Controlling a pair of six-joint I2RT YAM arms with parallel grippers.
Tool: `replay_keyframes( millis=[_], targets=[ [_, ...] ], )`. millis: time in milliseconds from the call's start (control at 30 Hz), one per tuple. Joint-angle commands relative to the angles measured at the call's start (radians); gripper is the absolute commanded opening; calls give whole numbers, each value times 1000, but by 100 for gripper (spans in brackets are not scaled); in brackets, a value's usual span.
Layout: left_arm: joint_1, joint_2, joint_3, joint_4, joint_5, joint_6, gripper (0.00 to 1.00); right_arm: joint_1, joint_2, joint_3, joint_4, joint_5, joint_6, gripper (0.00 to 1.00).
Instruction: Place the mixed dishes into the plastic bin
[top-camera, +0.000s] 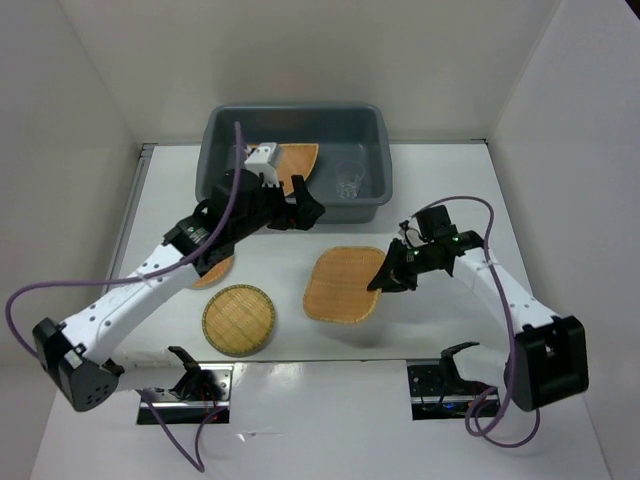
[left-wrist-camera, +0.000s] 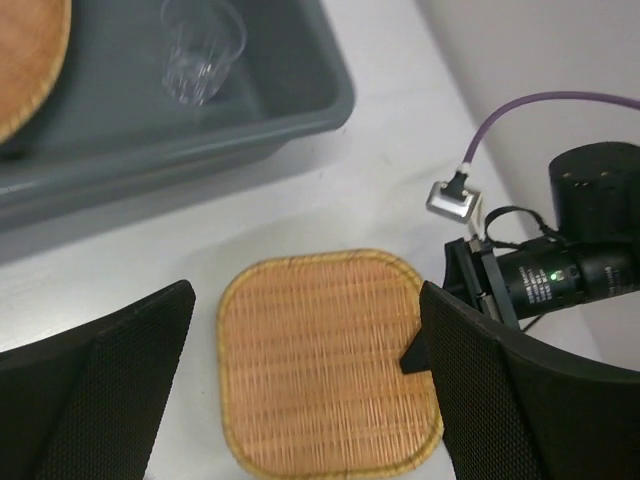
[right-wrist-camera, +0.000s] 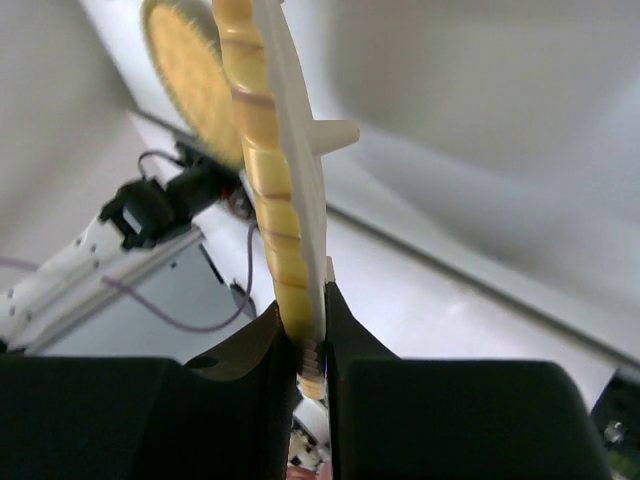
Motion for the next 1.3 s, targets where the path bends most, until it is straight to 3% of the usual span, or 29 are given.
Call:
replay_keyframes(
  millis=[0, 200, 367, 700, 1100, 1267],
  targets=[
    [2, -59, 61, -68, 26, 37, 100, 52, -109, 146, -98, -136, -17, 0],
    [2, -93, 153, -87, -99, 74, 100, 88, -55, 386, 41, -164, 77, 0],
    [2, -122, 187, -138, -184, 134, 100, 88, 176, 674, 179, -43, 59, 0],
    [25, -213, 53, -157, -268, 132, 100, 79, 762, 1311, 117, 108, -93, 0],
    [35, -245, -93, -187, -236, 36, 100, 79, 1356, 2041, -40, 108, -103, 0],
    [35, -245, -102, -209, -218, 1, 100, 79, 1456, 2093, 46, 65, -37, 0]
  ],
)
